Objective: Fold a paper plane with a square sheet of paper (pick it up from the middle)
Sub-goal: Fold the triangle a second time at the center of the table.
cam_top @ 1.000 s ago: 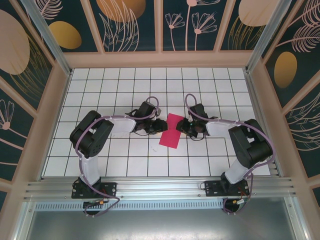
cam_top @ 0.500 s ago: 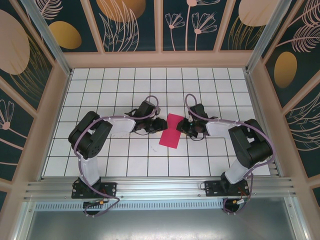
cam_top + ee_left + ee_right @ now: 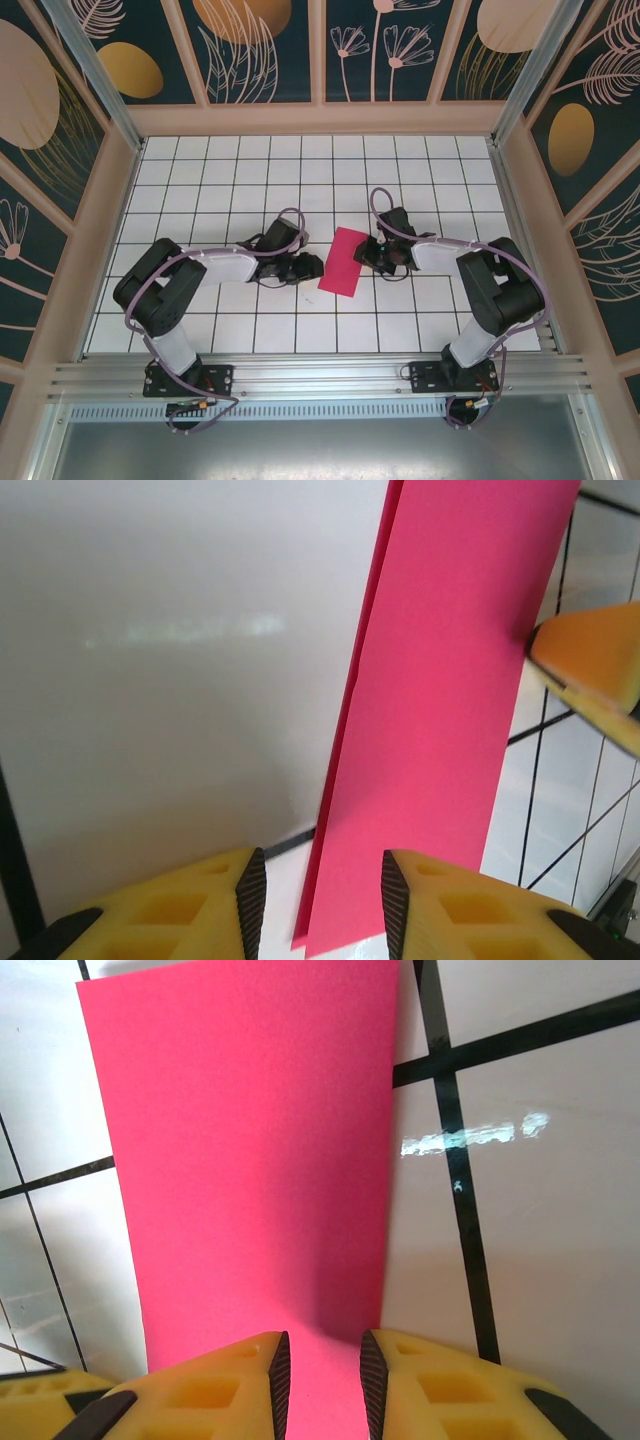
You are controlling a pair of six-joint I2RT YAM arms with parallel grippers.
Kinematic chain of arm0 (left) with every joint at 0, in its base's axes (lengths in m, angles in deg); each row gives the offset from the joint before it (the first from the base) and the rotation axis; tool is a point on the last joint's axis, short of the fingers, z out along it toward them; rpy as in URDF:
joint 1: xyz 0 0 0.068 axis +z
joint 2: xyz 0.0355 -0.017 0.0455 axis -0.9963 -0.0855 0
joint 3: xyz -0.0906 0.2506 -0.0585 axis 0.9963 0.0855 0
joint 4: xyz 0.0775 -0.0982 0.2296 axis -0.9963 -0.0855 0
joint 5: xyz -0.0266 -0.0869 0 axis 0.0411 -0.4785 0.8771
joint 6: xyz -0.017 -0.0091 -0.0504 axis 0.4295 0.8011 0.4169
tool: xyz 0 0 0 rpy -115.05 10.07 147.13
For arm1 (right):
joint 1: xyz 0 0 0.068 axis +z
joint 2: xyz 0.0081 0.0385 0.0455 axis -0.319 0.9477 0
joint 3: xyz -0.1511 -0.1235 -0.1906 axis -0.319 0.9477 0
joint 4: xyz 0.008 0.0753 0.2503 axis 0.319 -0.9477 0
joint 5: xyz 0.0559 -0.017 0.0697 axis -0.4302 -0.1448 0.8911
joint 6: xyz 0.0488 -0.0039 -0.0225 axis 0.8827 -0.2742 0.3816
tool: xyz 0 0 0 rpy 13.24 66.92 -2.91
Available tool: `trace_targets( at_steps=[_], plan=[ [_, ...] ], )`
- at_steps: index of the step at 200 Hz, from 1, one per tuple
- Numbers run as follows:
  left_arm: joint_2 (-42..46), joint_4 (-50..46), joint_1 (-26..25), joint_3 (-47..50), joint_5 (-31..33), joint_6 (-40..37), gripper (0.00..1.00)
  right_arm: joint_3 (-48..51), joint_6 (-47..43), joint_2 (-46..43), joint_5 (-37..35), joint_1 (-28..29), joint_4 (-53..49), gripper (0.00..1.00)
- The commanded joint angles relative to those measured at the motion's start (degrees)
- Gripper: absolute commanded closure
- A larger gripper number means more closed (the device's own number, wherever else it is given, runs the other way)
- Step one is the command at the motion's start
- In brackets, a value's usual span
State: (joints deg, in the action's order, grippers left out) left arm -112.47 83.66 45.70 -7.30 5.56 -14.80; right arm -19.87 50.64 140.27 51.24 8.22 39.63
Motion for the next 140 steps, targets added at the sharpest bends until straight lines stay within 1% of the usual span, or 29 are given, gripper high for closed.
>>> trace_targets(
  at_steps=[1, 41, 92, 140],
  plan=[
    [0.56, -0.54, -1.74, -0.22, -1.94, 1.28, 0.61, -0.42, -0.74, 2.07, -1.06, 0.09, -2.27, 0.71],
    [-0.38, -3.24, -2.64, -1.29, 0.65, 1.03, 0.60, -0.35, -0.72, 1.95, -1.05, 0.11, -2.28, 0.71],
    [-1.03, -1.38, -2.92, -1.41, -1.18, 1.36, 0.60, -0.24, -0.72, 1.94, -0.97, 0.11, -2.06, 0.71],
    [0.69, 1.42, -2.93, -1.36, -1.74, 2.30, 0.61, 0.20, -0.85, 1.76, -0.90, 0.08, -2.13, 0.71]
  ],
)
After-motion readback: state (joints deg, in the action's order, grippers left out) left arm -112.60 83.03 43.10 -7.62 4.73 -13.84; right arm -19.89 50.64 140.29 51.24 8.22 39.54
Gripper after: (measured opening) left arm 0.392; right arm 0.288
